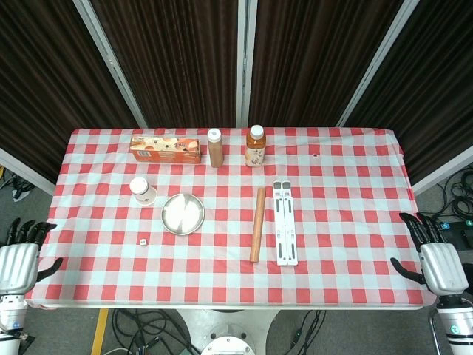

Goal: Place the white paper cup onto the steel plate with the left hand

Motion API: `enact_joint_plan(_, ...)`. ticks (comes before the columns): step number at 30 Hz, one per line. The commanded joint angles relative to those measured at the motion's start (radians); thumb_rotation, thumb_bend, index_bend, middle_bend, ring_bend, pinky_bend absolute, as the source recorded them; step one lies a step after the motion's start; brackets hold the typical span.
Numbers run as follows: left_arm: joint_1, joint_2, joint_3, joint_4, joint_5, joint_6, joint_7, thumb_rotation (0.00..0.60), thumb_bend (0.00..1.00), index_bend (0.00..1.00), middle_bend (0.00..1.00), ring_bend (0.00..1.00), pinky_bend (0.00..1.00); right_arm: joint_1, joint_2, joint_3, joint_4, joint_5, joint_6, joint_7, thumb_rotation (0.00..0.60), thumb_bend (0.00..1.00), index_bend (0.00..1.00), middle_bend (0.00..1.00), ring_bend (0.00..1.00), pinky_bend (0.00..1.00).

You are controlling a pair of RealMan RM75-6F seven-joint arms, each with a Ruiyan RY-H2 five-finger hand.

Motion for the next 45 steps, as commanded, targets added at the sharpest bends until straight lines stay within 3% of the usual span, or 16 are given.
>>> enact_joint_plan(1,0.007,-0.007,0.001,0.003,-0.004,0.006,-0.001,0.600,0.19,0.23,0.22,0.13,0.04,-0.001,0.001,-0.001,0.000,-0.001,0.001,0.005,0.600,0.15,0.04,0.10,0.00,0.07)
enact_joint_plan(12,-0.007,-0.015,-0.005,0.013,0.015,0.001,-0.002,0.600,0.19,0.24,0.22,0.13,0.04,-0.002,0.008,0.001,0.003,-0.008,0.009,0.019,0.600,0.15,0.04,0.10,0.00,0.07)
enact_joint_plan(23,-0.175,-0.006,-0.056,0.014,0.054,-0.179,-0.044,0.600,0.17,0.28,0.26,0.14,0.08,0.012,0.022,0.013,0.002,-0.014,0.006,0.015,0.600,0.15,0.04,0.11,0.00,0.07)
enact_joint_plan(26,-0.233,-0.027,-0.068,0.031,0.050,-0.252,-0.051,0.600,0.17,0.31,0.32,0.20,0.16,0.016,0.025,0.015,-0.001,-0.015,0.003,0.012,0.600,0.15,0.04,0.12,0.00,0.07)
enact_joint_plan(30,-0.297,-0.081,-0.079,0.057,0.028,-0.332,-0.041,0.600,0.17,0.38,0.42,0.32,0.43,0.021,0.028,0.017,-0.003,-0.011,-0.005,0.009,0.600,0.15,0.04,0.14,0.00,0.07)
enact_joint_plan(35,-0.346,-0.135,-0.072,0.076,-0.020,-0.431,-0.053,0.600,0.17,0.40,0.57,0.52,0.66,0.023,0.027,0.016,-0.001,-0.005,-0.015,0.011,0.600,0.15,0.04,0.16,0.00,0.07)
enact_joint_plan(40,-0.369,-0.171,-0.055,0.078,-0.082,-0.523,-0.103,0.600,0.17,0.41,0.81,0.76,0.77,0.024,0.027,0.016,0.002,0.000,-0.019,0.014,0.600,0.15,0.04,0.17,0.00,0.07)
enact_joint_plan(45,-0.373,-0.202,-0.043,0.085,-0.113,-0.544,-0.125,0.600,0.18,0.42,0.87,0.82,0.81,0.027,0.023,0.015,0.009,0.001,-0.026,0.019,0.600,0.15,0.04,0.18,0.00,0.07)
